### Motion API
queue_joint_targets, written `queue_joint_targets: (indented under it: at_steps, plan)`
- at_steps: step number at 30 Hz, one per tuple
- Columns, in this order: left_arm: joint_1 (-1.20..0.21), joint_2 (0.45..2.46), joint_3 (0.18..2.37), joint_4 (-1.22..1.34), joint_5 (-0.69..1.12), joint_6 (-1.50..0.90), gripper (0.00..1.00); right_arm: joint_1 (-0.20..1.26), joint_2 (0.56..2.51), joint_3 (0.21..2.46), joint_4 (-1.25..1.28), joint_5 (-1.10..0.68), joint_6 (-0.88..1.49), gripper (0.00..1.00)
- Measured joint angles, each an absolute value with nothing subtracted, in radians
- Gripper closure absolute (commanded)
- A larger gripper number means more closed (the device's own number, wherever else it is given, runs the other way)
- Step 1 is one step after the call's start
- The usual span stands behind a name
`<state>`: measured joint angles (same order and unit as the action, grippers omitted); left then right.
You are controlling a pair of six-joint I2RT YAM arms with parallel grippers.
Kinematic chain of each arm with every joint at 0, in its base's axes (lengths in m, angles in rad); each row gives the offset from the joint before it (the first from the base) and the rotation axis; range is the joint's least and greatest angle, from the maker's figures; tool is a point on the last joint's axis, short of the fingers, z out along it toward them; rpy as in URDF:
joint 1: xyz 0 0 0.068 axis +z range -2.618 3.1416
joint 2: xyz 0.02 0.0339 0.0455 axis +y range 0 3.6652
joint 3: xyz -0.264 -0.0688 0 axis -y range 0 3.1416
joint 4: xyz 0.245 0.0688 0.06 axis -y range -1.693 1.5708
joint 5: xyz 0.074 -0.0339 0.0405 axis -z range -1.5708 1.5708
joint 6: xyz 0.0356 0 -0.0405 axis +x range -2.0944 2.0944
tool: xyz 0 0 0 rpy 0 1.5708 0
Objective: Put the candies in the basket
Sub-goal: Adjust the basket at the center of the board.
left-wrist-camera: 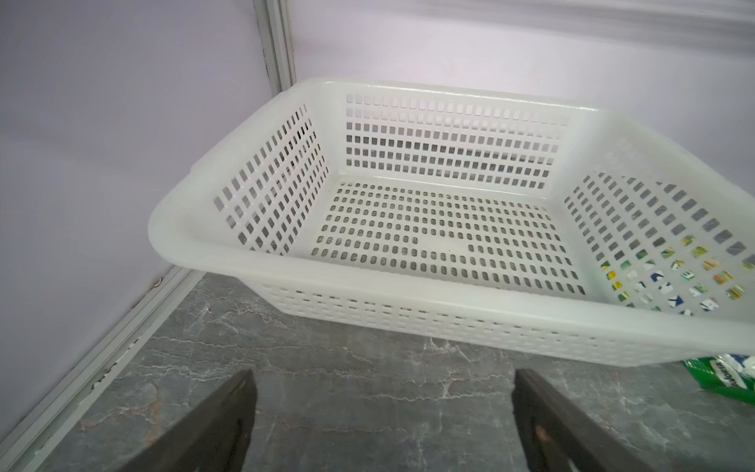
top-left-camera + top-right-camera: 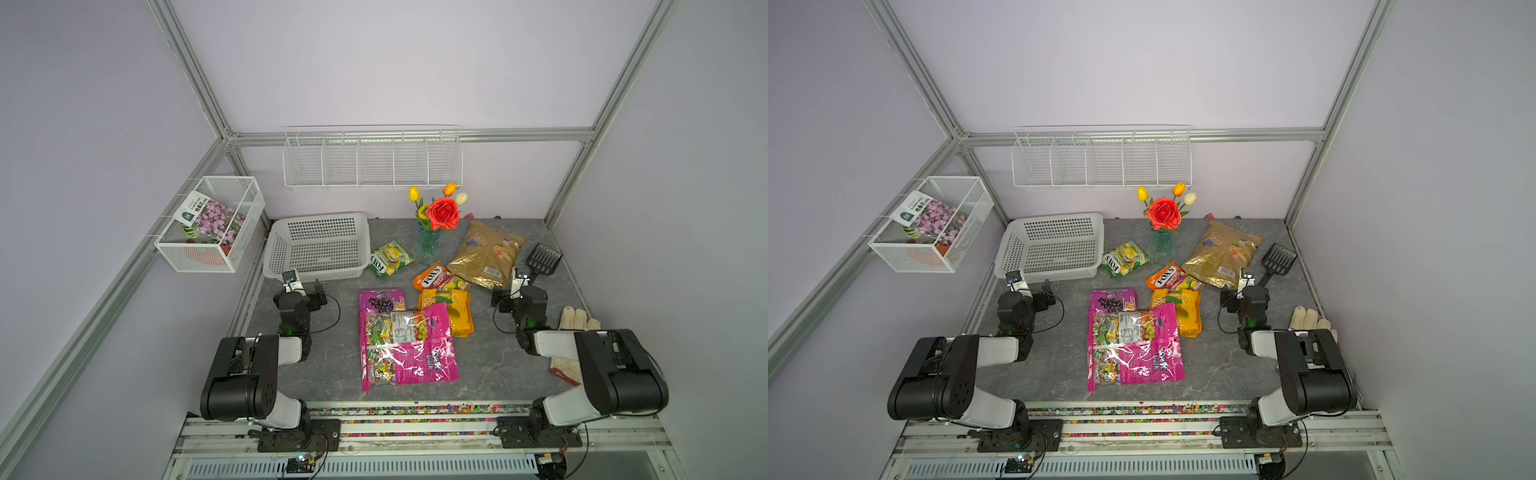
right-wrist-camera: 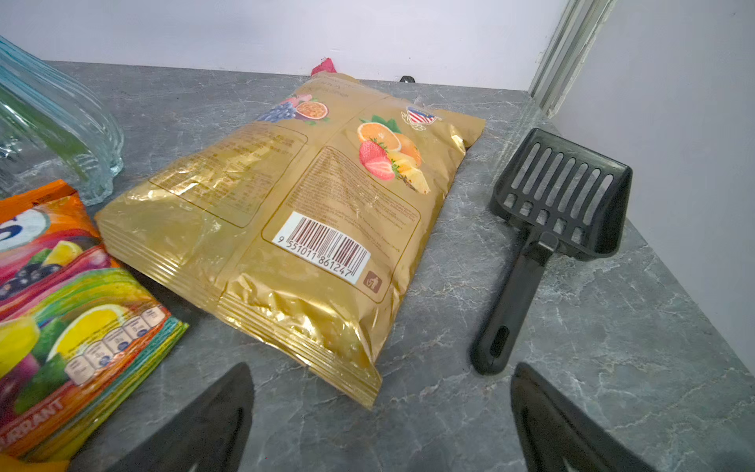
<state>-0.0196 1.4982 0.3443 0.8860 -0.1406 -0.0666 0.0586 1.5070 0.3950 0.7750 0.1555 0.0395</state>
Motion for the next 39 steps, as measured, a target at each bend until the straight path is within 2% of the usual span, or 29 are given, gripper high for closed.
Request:
queue_joint_targets:
  at_steps: [27,29,33,39]
  plan:
    - [-0.020,1.491,0.344,0.884,-0.114,-0.049,0.00,0.058,1.499,0.395,0.770,0.152,0.031,0.01]
    - [-0.023,1.460,0.339,0.878,-0.102,-0.032,0.00,0.064,1.447,0.394,0.732,0.160,0.026,0.01]
    - [-0.068,1.290,0.364,0.725,-0.105,-0.012,0.00,0.088,1.209,0.405,0.617,0.163,0.005,0.01]
    - [-0.131,1.162,0.585,0.437,-0.086,-0.086,0.00,0.114,1.003,0.590,0.461,0.115,-0.019,0.01]
